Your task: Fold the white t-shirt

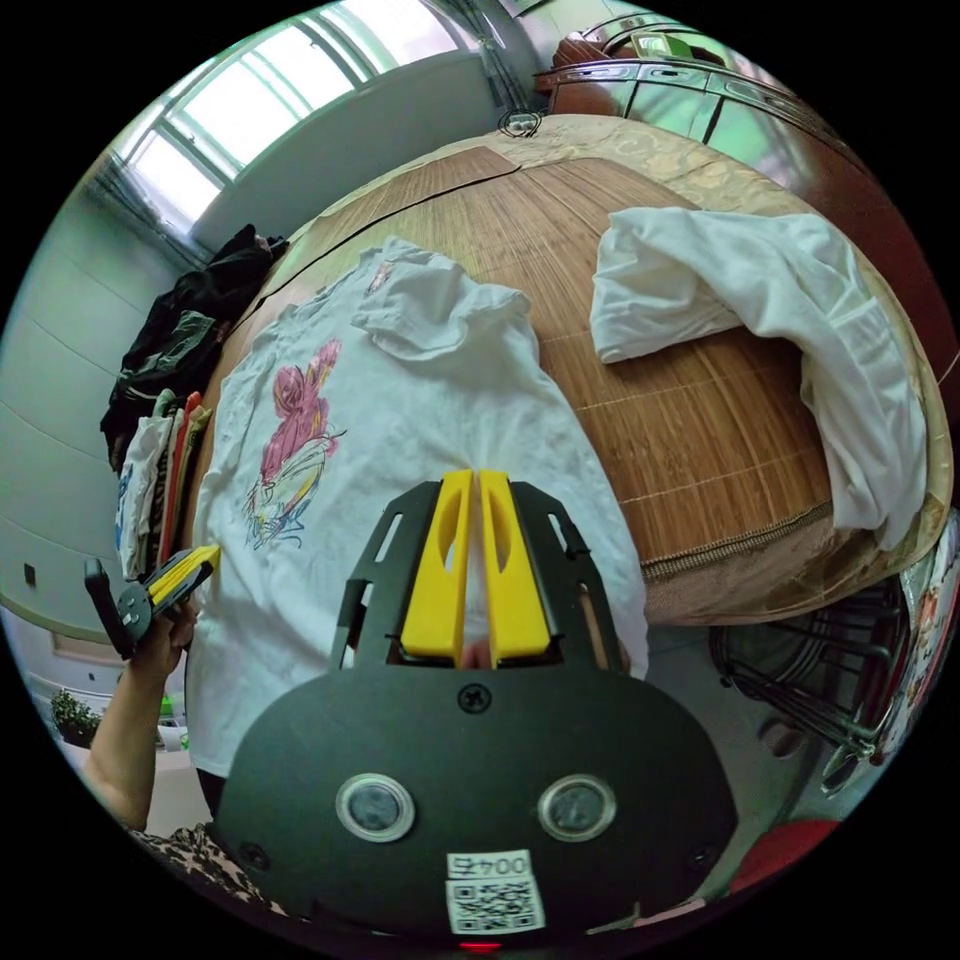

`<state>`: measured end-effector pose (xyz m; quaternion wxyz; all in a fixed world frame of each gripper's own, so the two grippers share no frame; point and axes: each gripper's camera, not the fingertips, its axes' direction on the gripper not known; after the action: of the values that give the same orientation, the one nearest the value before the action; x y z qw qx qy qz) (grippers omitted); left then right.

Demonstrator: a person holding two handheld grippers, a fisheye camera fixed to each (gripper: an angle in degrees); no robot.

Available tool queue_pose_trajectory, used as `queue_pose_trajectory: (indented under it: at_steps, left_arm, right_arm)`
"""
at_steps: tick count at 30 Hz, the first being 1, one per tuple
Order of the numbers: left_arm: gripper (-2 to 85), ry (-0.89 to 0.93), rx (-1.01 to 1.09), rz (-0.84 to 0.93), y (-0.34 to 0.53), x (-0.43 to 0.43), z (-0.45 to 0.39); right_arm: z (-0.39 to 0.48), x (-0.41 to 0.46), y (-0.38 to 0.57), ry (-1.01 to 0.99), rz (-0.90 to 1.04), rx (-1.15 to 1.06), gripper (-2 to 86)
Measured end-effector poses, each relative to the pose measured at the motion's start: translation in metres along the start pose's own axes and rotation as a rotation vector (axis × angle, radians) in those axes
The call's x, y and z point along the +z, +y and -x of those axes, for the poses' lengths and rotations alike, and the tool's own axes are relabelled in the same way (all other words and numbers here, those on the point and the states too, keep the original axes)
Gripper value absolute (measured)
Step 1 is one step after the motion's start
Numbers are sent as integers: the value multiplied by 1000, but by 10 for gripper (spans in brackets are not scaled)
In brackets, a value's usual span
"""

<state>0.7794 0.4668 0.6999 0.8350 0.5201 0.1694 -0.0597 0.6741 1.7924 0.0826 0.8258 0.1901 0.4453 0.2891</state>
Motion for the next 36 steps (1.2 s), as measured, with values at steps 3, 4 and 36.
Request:
queue_pose_trajectory:
  at_steps: [3, 4, 36]
  left_arm:
    - [3, -3, 2, -1, -3, 2, 5]
    - [3, 0, 0, -1, -4, 3, 8]
    - [3, 593, -281, -29, -267, 43, 135]
  right_arm:
    - [4, 3, 2, 30, -2, -12, -2]
    - [5, 4, 3, 34, -2, -14, -2]
    - [20, 14, 12, 43, 4, -22, -2]
